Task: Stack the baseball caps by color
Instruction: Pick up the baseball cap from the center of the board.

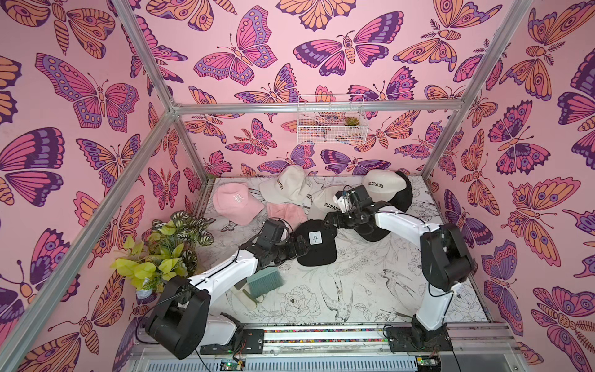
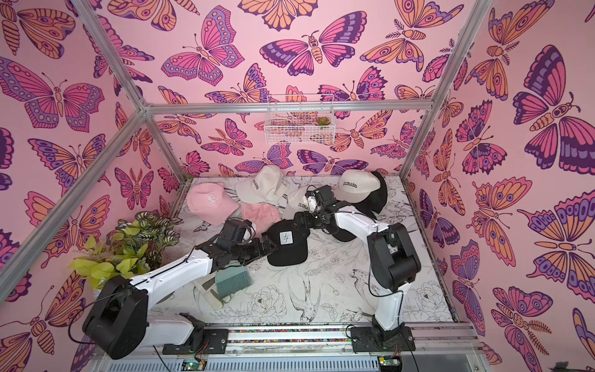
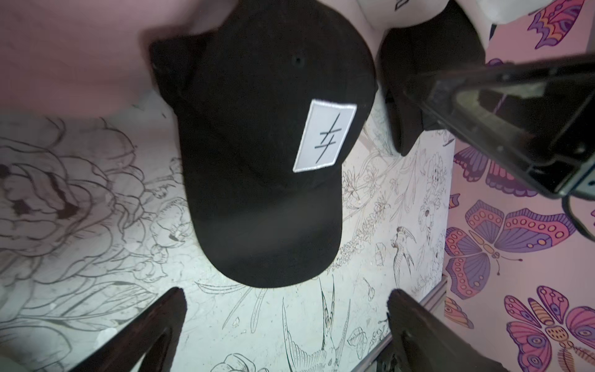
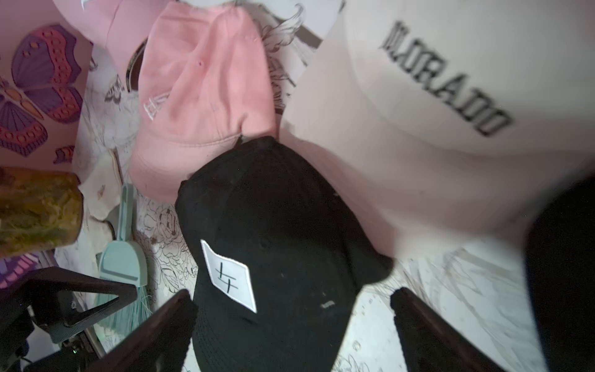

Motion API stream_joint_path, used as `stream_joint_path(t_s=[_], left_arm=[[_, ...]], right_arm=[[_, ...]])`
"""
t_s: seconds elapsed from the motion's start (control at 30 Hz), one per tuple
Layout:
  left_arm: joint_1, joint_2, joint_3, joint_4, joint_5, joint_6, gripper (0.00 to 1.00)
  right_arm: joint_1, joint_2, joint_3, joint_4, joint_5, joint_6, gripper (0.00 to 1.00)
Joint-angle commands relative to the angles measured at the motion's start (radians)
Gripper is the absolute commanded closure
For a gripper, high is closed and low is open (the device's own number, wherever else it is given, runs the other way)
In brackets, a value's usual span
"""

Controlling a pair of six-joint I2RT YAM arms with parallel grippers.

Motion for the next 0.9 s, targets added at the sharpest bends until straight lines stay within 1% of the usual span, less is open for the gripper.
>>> stream_joint_path(t_s=[0.0,0.1,0.17,0.3,0.37,0.43,0.47,0.53,0.67,0.73,0.8,0.83,0.87], left_arm=[[-0.003,0.009,-0.017,-0.021,0.063,-0.003,0.0],[-0.003,0.008,-0.032,-0.02,0.066,-0.007,0.0],[-0.003,0.016,-0.035,-0.014,0.082,-0.009,0.0],[-0.003,0.033,-0.047,0.007,0.09,-0.019,0.0],[-0.003,0.04,-0.054,0.017,0.085,-0.024,0.0],[-0.001,0.051,-0.067,0.04,0.088,-0.031,0.0],[-0.001,0.057,-0.072,0.055,0.092,-0.037,0.0],[-0.001,0.074,-0.083,0.085,0.103,-0.046,0.0],[-0.001,0.108,-0.095,0.132,0.126,-0.061,0.0],[-0.001,0.114,-0.097,0.139,0.131,-0.06,0.0],[-0.001,0.105,-0.1,0.15,0.126,-0.055,0.0],[-0.001,0.098,-0.103,0.154,0.125,-0.052,0.0],[-0.001,0.094,-0.107,0.163,0.125,-0.048,0.0]], right_arm=[[0.029,0.075,0.106,-0.135,0.015,-0.116,0.01],[0.03,0.136,0.166,-0.139,0.047,-0.118,0.01],[0.033,0.163,0.191,-0.14,0.047,-0.135,0.01],[0.033,0.198,0.198,-0.153,-0.074,-0.178,0.01],[0.035,0.186,0.16,-0.132,-0.133,-0.183,0.01],[0.038,0.162,0.113,-0.102,-0.139,-0.183,0.01],[0.038,0.151,0.094,-0.097,-0.129,-0.184,0.04],[0.038,0.131,0.063,-0.091,-0.129,-0.191,0.17],[0.038,0.065,-0.024,-0.025,-0.177,-0.181,0.58],[0.038,0.024,-0.053,-0.003,-0.187,-0.175,0.75],[0.035,-0.03,-0.081,0.028,-0.18,-0.157,0.94],[0.034,-0.053,-0.087,0.038,-0.176,-0.147,1.0],[0.029,-0.076,-0.091,0.05,-0.166,-0.132,1.0]])
